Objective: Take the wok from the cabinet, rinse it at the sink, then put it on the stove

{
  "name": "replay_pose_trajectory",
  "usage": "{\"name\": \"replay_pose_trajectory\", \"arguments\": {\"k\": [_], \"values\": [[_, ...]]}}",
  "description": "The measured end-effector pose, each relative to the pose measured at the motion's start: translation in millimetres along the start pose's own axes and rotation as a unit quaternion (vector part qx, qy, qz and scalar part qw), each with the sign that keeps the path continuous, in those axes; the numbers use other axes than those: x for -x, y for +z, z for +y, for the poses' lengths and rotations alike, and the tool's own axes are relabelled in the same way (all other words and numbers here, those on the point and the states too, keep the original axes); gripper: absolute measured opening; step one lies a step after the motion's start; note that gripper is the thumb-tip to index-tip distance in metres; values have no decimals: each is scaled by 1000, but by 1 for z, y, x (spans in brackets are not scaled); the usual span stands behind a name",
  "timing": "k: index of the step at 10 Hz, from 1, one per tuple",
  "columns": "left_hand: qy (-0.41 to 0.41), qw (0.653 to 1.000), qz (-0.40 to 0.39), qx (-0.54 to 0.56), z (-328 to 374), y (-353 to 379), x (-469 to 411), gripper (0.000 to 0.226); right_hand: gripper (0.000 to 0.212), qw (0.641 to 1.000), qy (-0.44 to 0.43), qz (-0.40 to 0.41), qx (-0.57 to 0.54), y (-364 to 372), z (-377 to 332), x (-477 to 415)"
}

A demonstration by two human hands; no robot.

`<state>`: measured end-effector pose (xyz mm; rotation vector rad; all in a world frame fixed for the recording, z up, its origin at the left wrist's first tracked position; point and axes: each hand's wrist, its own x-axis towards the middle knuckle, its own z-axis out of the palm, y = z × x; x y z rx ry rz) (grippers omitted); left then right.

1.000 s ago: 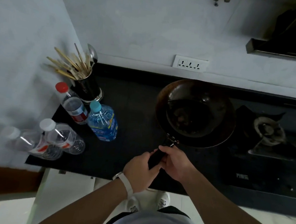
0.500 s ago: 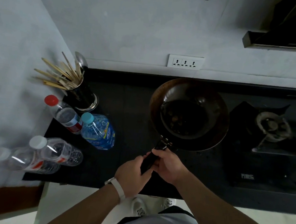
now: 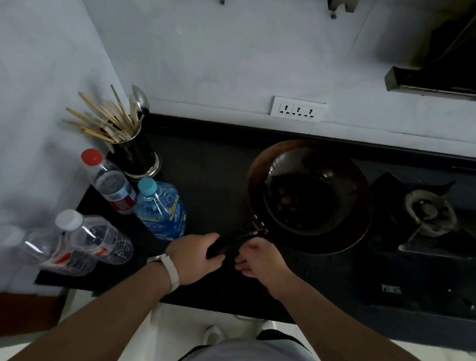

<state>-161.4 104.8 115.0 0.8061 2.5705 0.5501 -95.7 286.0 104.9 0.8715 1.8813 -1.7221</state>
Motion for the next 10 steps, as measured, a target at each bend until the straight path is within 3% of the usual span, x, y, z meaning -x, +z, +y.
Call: {"name": "replay_pose_trajectory", "arguments": {"k": [1,2,3,4,6,10], "values": [[0,1000,12,-14,-2,-3,0,37,8,947,-128,84,282,-4,-5,9],[-16,996,89,-1,-6,1,7,49,30,857,-267,115,426,-2,-14,13],[-51,987,146,45,-17,5,20,48,44,800,-325,109,493,3,-26,6],[-85,978,171,82,-27,7,35,43,47,775,-336,83,528,4,-38,-3],[-165,943,207,199,-33,4,44,38,47,770,-322,48,548,5,-55,-15],[-177,924,209,265,-32,-4,45,39,48,791,-304,44,530,9,-65,-8]]}}
